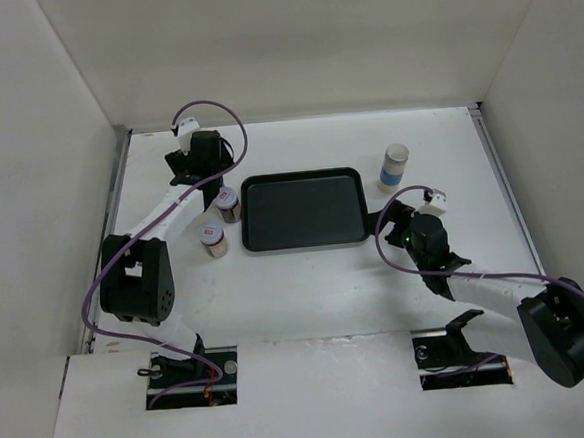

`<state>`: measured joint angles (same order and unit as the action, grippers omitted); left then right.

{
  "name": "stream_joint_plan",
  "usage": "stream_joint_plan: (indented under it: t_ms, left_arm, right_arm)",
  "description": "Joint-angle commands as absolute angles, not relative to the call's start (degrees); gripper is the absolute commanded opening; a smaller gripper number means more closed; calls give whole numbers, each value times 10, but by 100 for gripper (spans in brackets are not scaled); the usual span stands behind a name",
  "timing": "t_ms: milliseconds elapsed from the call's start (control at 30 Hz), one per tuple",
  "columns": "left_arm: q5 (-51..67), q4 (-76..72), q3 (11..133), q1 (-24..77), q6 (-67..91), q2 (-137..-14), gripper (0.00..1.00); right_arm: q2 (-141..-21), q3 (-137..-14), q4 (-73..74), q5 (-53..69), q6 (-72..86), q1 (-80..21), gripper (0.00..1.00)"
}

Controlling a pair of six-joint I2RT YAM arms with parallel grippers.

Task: Organize the condiment bottles

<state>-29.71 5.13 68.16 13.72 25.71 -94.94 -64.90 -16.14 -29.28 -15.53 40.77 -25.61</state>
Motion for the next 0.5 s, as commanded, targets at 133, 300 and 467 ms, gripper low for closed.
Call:
stream_joint_plan:
  t_ms: [133, 300, 467]
  left_arm:
    - [-280, 49, 711, 137, 265, -964, 74]
    - [-283, 42, 713, 136, 269, -970, 51]
    - [-323, 9, 733, 154, 244, -938, 38]
  right_arm:
    - [-653, -185, -334, -147, 401, -261, 98]
    - [-653, -185, -334, -149, 399, -261, 98]
    - [-659, -188, -334, -149, 397, -264, 98]
